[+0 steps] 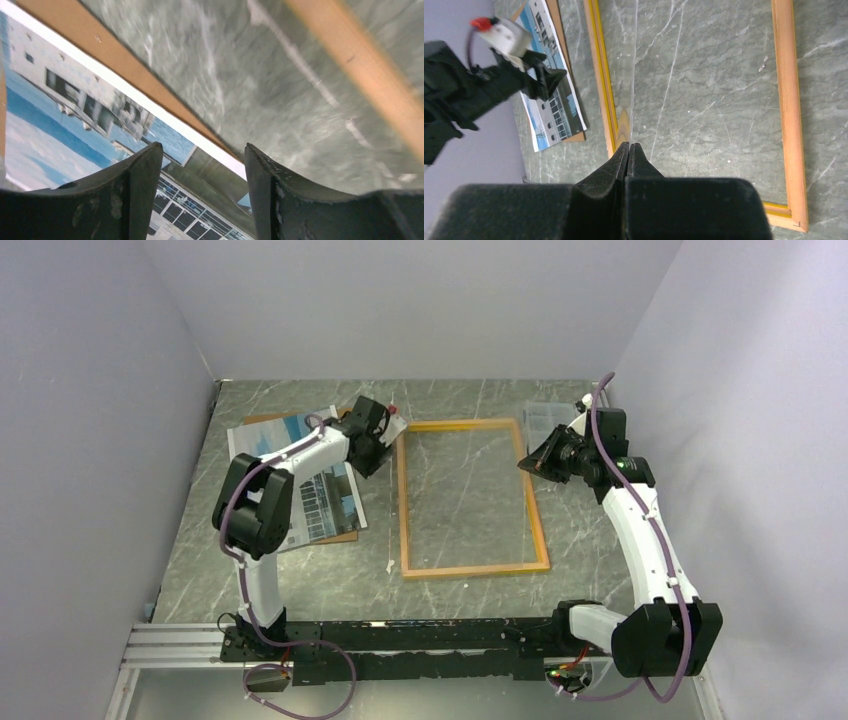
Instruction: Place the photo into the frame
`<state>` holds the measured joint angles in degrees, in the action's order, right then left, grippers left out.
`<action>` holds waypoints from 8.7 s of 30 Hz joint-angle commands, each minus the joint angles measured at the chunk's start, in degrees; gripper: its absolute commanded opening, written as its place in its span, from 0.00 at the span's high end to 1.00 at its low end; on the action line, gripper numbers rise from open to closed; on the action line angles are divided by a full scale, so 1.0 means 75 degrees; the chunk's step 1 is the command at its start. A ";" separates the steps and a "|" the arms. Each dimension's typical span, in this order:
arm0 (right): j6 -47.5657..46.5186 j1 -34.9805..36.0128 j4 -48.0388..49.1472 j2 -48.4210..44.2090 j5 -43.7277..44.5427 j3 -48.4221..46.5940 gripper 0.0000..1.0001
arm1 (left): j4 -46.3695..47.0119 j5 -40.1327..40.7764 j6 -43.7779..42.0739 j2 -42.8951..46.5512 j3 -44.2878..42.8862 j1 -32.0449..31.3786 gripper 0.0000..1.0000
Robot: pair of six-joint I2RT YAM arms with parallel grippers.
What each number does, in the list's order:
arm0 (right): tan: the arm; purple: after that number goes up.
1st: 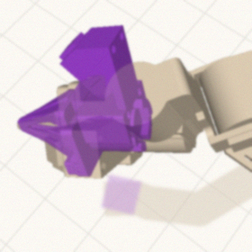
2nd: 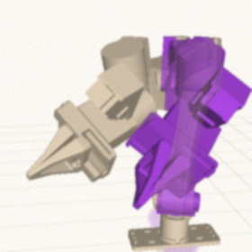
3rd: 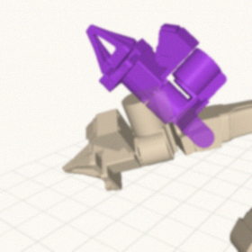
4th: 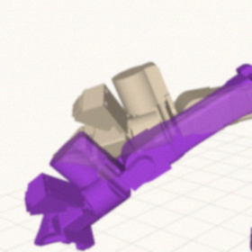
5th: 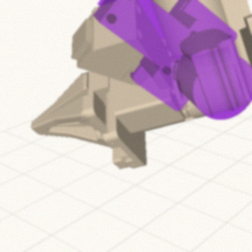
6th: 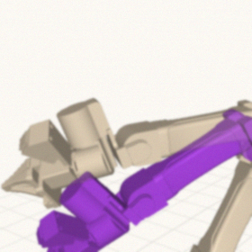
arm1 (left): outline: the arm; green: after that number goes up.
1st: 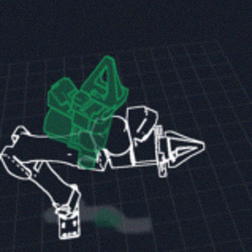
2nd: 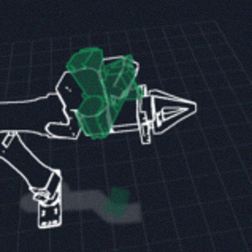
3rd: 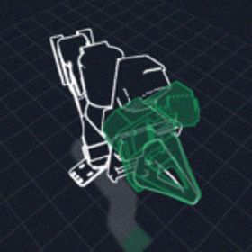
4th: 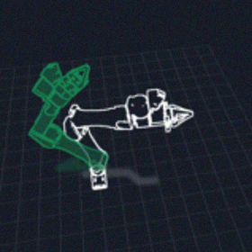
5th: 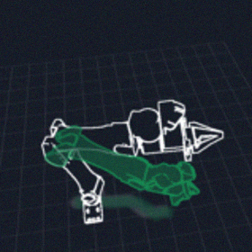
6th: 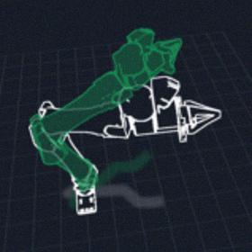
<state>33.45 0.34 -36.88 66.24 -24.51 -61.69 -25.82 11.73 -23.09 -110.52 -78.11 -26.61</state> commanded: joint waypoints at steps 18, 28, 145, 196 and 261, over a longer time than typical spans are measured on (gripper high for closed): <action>-0.0332 -0.0266 -0.0426 -0.0301 0.0076 -0.0536 1.00 | -0.2052 -0.3639 0.2974 -0.1182 -0.1786 -0.0490 0.26; -0.0210 -0.0262 -0.0211 -0.0382 -0.0095 -0.0035 1.00 | -0.1716 -0.4014 0.3807 -0.0517 -0.1555 -0.0484 0.24; 0.3941 0.0623 0.9846 0.2077 -0.3176 0.3789 1.00 | -0.2178 -0.4346 0.2270 -0.0537 -0.1265 0.1926 0.57; 0.3895 0.0635 0.9881 0.2066 -0.3165 0.4324 1.00 | -0.1912 -0.4308 0.2177 -0.0688 -0.0498 0.1266 0.73; 0.3885 0.0893 1.0377 0.3419 -0.2980 0.4452 1.00 | -0.1763 -0.4333 0.2177 -0.0920 -0.0474 0.1158 0.93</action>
<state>65.34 6.35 42.59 91.72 -47.83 -28.62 -40.27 -19.73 -6.44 -116.14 -81.97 -16.97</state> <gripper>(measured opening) 0.010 0.079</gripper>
